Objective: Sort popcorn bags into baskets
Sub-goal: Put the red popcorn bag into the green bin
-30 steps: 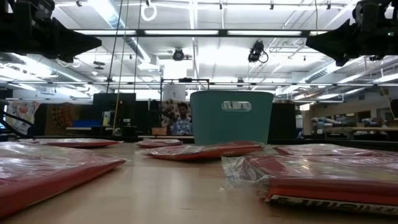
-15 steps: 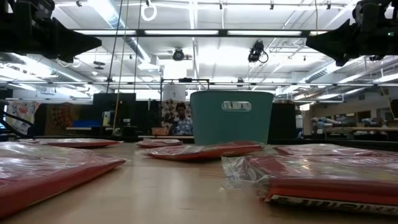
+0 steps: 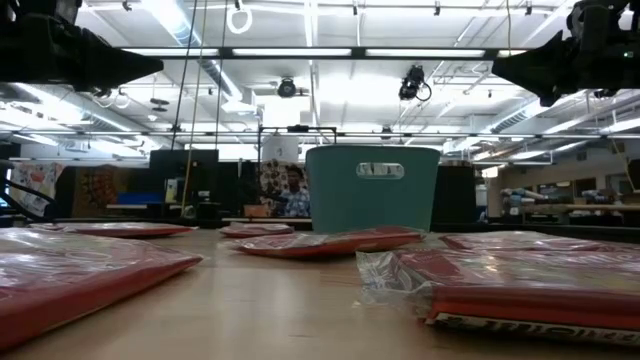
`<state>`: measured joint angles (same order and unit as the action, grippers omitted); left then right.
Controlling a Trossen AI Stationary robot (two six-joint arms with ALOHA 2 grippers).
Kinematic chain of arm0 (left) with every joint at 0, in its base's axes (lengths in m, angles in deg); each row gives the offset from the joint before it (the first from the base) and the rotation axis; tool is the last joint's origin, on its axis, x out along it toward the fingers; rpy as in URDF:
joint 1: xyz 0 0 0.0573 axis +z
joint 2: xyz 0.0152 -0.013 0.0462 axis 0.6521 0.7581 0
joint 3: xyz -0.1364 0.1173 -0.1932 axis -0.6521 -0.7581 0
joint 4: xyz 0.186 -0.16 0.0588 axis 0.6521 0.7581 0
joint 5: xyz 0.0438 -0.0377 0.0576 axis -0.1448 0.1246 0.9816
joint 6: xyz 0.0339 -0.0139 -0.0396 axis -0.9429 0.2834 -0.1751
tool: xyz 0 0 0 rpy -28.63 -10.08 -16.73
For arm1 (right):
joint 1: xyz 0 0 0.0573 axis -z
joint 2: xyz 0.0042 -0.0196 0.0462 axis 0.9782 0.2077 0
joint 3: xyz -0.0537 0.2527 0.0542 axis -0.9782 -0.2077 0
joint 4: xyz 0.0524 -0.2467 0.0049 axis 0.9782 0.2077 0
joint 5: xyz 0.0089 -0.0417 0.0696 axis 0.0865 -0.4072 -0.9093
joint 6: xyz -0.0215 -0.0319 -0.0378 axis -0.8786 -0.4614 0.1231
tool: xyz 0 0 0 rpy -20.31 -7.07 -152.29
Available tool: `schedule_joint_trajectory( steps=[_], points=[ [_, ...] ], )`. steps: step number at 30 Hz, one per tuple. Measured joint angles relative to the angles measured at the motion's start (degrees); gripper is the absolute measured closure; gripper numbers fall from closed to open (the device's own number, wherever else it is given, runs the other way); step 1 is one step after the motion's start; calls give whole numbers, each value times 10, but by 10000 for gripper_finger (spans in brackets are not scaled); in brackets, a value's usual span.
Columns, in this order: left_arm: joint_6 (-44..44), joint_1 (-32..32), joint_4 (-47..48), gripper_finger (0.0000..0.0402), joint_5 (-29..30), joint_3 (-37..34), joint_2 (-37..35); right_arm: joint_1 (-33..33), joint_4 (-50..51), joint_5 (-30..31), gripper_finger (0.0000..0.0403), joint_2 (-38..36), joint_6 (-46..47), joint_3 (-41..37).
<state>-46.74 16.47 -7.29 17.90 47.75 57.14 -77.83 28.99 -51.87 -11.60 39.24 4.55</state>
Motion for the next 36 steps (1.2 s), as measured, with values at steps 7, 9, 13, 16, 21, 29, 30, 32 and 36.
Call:
schedule_joint_trajectory(
  steps=[7,9,13,16,21,29,30,32,36],
  points=[
    [0,0,0,383,0,0,0,0,0,0,330,0,0,0],
    [33,0,0,383,-4,0,0,0,0,0,330,0,0,0],
    [192,0,-14,383,-40,0,0,0,0,0,330,0,0,0],
    [266,0,-27,383,-49,0,0,0,0,0,330,0,0,0],
    [339,0,-84,383,-90,2,0,0,0,0,330,0,0,0],
    [333,0,-13,383,-113,83,43,0,-2,0,330,0,0,0],
    [333,0,-2,383,-93,90,54,0,-3,0,330,0,0,0],
    [332,0,4,383,-41,99,79,0,-10,0,330,0,0,0],
    [335,1,8,383,16,108,135,0,-35,0,330,0,0,0]
  ],
)
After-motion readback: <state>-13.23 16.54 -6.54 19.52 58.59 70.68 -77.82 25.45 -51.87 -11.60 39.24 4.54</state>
